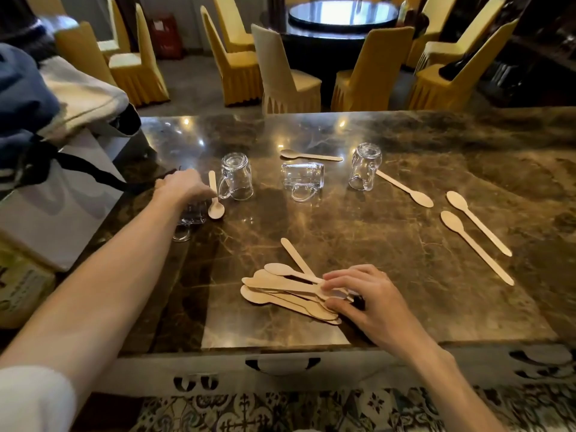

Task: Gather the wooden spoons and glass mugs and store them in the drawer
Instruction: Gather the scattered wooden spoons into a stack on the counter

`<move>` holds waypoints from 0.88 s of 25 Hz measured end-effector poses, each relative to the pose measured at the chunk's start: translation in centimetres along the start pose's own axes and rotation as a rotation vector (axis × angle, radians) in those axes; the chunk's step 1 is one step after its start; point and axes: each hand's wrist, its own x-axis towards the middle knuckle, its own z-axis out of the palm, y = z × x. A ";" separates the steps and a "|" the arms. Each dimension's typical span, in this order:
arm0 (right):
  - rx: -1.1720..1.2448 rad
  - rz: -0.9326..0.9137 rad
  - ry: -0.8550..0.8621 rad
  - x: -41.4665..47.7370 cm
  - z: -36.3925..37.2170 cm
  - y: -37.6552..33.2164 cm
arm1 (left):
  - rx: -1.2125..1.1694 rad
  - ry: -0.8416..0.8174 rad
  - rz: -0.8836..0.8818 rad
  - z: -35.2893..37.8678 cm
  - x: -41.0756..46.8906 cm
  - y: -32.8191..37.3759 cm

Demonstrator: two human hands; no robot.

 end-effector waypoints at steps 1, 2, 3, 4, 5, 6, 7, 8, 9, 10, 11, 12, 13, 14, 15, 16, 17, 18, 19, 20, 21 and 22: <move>0.006 0.000 0.001 0.0 -0.1 0.0 | 0.012 -0.003 -0.001 0.0 0.2 0.2; 0.014 0.001 0.005 -0.1 -0.2 -0.1 | 0.019 -0.012 -0.003 0.0 0.3 0.4; 0.022 0.001 0.012 -0.1 -0.3 -0.1 | 0.021 -0.022 -0.006 0.0 0.5 0.5; 0.029 0.005 0.019 -0.1 -0.4 0.0 | 0.020 -0.027 -0.005 0.1 0.6 0.5; 0.031 0.014 0.030 -0.1 -0.7 0.2 | 0.020 -0.024 0.000 0.2 0.8 0.6; 0.023 0.026 0.048 -0.1 -1.2 0.5 | 0.018 -0.010 0.006 0.2 0.9 0.5; 0.004 0.043 0.077 -0.1 -1.8 1.1 | 0.015 0.006 0.012 0.4 0.9 0.5; -0.020 0.066 0.119 0.0 -2.6 1.8 | 0.004 0.019 0.008 0.5 1.0 0.4; -0.050 0.103 0.178 0.2 -3.5 2.7 | -0.017 0.024 -0.002 0.6 1.0 0.4; -0.096 0.160 0.250 0.4 -4.5 3.8 | -0.047 0.022 -0.014 0.7 1.1 0.3; -0.158 0.240 0.333 0.5 -5.6 4.9 | -0.079 0.016 -0.022 0.8 1.2 0.2; -0.231 0.343 0.416 0.5 -6.8 6.1 | -0.109 0.003 -0.022 0.9 1.3 0.2; -0.304 0.457 0.482 0.3 -8.0 7.4 | -0.142 -0.012 -0.020 0.9 1.3 0.1; -0.368 0.568 0.517 -0.1 -9.0 8.6 | -0.183 -0.023 -0.020 0.9 1.4 0.1; -0.417 0.664 0.519 -0.7 -9.8 9.6 | -0.230 -0.026 -0.020 0.8 1.4 0.1; -0.451 0.735 0.498 -1.4 -10.3 10.3 | -0.278 -0.020 -0.020 0.8 1.4 0.0; -0.473 0.774 0.471 -2.0 -10.6 10.8 | -0.327 -0.006 -0.023 0.7 1.5 0.1; -0.488 0.786 0.450 -2.3 -10.6 11.1 | -0.374 0.011 -0.030 0.6 1.5 0.1; -0.500 0.781 0.433 -2.5 -10.5 11.3 | -0.416 0.031 -0.037 0.4 1.6 0.2; -0.512 0.779 0.417 -2.5 -10.5 11.3 | -0.452 0.059 -0.043 0.2 1.7 0.2; -0.519 0.791 0.401 -2.2 -10.5 11.3 | -0.474 0.100 -0.048 -0.1 1.7 0.1; -0.517 0.812 0.382 -1.9 -10.6 11.2 | -0.486 0.158 -0.059 -0.4 1.8 0.0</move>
